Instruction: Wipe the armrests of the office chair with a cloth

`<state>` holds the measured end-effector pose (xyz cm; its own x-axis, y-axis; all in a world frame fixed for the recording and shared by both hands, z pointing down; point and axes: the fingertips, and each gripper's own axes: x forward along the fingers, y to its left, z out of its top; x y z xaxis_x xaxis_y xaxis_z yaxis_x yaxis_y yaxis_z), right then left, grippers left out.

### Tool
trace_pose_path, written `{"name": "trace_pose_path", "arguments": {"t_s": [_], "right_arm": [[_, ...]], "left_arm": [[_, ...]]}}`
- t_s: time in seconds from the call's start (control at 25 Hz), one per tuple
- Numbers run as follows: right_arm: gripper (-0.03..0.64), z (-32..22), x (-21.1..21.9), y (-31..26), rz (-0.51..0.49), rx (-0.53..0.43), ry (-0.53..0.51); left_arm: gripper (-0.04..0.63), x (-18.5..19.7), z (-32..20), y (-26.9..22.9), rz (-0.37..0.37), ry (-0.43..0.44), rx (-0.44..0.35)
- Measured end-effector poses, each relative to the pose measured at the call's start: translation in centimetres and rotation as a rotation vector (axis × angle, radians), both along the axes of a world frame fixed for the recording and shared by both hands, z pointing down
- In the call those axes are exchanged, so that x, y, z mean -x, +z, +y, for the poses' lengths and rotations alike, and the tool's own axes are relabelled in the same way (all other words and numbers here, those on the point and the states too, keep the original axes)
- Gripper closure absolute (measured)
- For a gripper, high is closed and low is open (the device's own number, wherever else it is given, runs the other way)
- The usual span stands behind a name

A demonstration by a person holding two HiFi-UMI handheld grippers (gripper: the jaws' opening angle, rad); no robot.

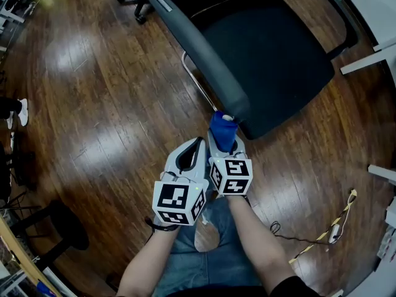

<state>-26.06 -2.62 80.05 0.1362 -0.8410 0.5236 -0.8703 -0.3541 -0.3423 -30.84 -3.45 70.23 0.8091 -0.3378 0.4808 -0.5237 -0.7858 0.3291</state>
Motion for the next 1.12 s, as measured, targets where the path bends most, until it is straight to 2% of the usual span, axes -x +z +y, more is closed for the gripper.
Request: {"name": "trace_pose_path", "arguments": {"t_s": [0.32,0.6,0.84,1.12], "right_arm": [[0.48,1.9,2.3,-9.4,0.003,-0.031,-0.023],[0.48,2.9,2.7,-20.6,0.049,-0.126,-0.049],[0.48,4.2,1.9,-31.9,0.156,-0.243,-0.065],[0.48,6.1,0.7,-44.8,0.373,-0.371,-0.108]], "left_arm": [[0.589,1.3,1.3,-7.9,0.01,-0.025,-0.008],[0.589,1.8,1.7,-17.4,0.043,-0.049,-0.1],[0.589,2.0,3.1,-25.9,0.104,-0.033,-0.187],[0.589,1.8,5.1,-34.4,0.175,-0.018,-0.32]]}}
